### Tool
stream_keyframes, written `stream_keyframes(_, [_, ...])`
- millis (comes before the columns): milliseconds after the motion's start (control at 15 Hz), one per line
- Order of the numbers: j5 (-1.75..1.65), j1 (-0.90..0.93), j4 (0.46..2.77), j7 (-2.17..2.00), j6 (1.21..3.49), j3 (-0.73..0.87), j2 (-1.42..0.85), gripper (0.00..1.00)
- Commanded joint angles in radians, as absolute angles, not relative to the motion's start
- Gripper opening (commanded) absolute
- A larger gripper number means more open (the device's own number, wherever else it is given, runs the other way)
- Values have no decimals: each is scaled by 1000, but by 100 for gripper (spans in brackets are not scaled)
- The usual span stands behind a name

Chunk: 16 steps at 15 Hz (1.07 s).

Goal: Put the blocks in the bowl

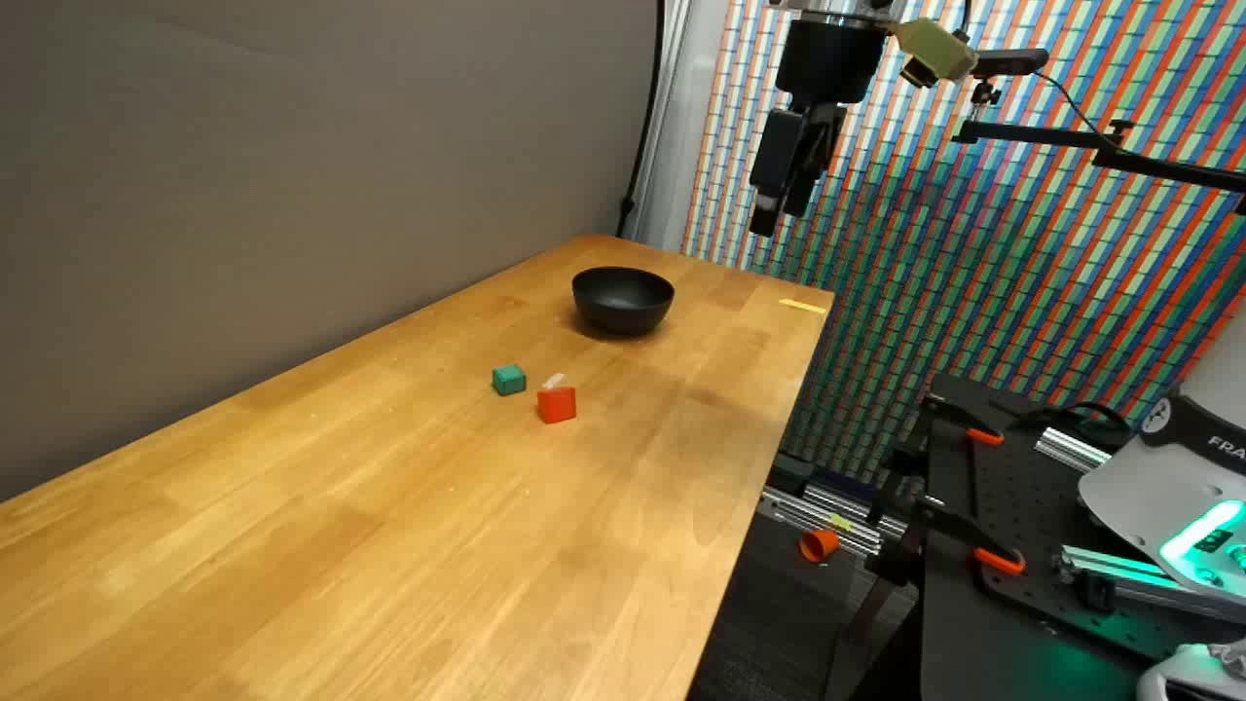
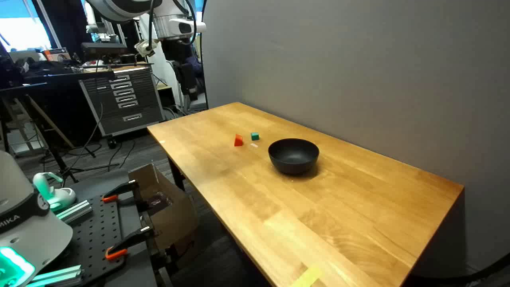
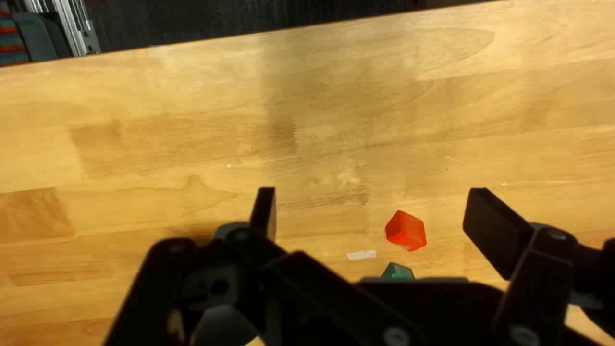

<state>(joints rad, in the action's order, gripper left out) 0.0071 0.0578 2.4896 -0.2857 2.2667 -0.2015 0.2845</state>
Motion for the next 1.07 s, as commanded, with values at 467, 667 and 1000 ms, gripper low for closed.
stream_keyframes(467, [-78, 65, 2355, -386, 2441, -214, -3, 100])
stream_keyframes(667, [-121, 92, 2250, -382, 2466, -188, -184, 100])
stream_keyframes(1000, [-147, 180, 1979, -379, 2444, -115, -496, 100])
